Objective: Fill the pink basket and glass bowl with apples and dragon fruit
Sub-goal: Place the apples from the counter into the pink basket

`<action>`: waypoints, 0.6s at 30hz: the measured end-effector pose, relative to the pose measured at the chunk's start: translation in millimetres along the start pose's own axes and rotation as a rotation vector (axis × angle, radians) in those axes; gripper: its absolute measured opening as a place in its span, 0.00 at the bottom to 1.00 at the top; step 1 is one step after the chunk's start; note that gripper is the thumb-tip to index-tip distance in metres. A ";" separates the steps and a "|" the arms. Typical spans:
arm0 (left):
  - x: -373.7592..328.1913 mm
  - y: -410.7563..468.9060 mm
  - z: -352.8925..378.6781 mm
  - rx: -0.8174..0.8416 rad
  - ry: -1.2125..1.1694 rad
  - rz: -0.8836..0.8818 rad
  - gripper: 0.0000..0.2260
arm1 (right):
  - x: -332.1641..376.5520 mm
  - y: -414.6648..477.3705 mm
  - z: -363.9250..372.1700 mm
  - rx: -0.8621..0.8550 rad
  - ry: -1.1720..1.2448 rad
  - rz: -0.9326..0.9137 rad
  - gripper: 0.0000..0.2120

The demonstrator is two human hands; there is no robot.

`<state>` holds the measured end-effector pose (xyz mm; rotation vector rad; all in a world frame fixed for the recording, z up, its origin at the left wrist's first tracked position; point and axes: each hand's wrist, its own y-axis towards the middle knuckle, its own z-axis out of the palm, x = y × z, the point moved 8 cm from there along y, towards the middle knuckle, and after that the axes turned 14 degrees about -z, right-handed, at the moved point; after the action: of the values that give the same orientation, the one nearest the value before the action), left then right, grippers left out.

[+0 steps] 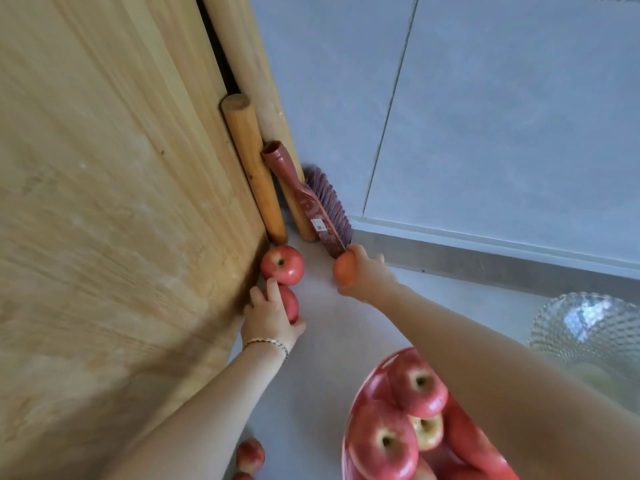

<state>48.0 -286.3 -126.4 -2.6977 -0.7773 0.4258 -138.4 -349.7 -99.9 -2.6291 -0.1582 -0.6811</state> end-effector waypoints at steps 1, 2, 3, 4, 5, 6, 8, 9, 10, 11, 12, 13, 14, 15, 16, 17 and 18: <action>1.2 -2.2 -0.8 0.005 -0.034 -0.015 0.41 | -4.1 -1.0 1.7 -0.024 0.083 0.014 0.37; 3.6 -4.5 -2.8 0.006 -0.080 -0.035 0.40 | -6.8 -3.0 1.5 -0.054 0.137 0.018 0.37; 5.5 -8.9 -5.4 0.003 -0.133 -0.051 0.39 | -9.8 -7.9 -0.3 -0.083 0.167 0.016 0.37; 7.2 -14.0 -8.4 0.004 -0.182 -0.061 0.37 | -11.3 -13.6 -2.8 -0.112 0.186 0.005 0.37; 8.3 -20.8 -11.3 0.010 -0.228 -0.061 0.35 | -12.1 -21.3 -6.7 -0.145 0.206 -0.009 0.37; 9.0 -27.8 -14.0 0.019 -0.287 -0.056 0.33 | -11.6 -29.2 -11.8 -0.178 0.238 -0.030 0.37; 10.4 -48.1 -22.1 0.049 -0.443 -0.052 0.31 | -7.0 -50.9 -26.7 -0.238 0.340 -0.090 0.37; 7.7 -60.8 -28.6 0.067 -0.508 -0.029 0.30 | -4.2 -66.5 -38.7 -0.273 0.392 -0.131 0.35; 3.6 -74.2 -34.6 0.093 -0.551 0.010 0.30 | -1.3 -82.5 -50.3 -0.296 0.433 -0.177 0.34; -1.0 -89.0 -40.6 0.124 -0.576 0.063 0.29 | 2.0 -99.7 -61.0 -0.311 0.464 -0.229 0.33; -5.6 -106.7 -46.5 0.155 -0.577 0.135 0.27 | 4.1 -119.5 -70.4 -0.318 0.480 -0.279 0.33; -10.5 -125.7 -52.0 0.183 -0.558 0.220 0.26 | 5.2 -139.5 -78.1 -0.321 0.480 -0.323 0.34; -14.8 -149.3 -57.3 0.211 -0.523 0.313 0.26 | 3.8 -162.0 -83.2 -0.319 0.464 -0.352 0.35; -18.2 -171.8 -60.6 0.239 -0.481 0.408 0.26 | 1.0 -181.8 -85.9 -0.313 0.440 -0.369 0.36; -20.4 -194.6 -60.2 0.270 -0.434 0.502 0.26 | -3.5 -201.2 -86.4 -0.303 0.415 -0.373 0.38; -21.0 -216.6 -55.9 0.302 -0.381 0.584 0.26 | -9.9 -220.3 -84.4 -0.290 0.396 -0.368 0.39; -19.7 -234.7 -48.2 0.333 -0.322 0.640 0.28 | -16.2 -236.8 -80.3 -0.272 0.387 -0.361 0.39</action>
<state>-59.4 -117.3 6.6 -2.5228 0.1218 1.0466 -237.5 -169.2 42.8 -2.6797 -0.4585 -1.4056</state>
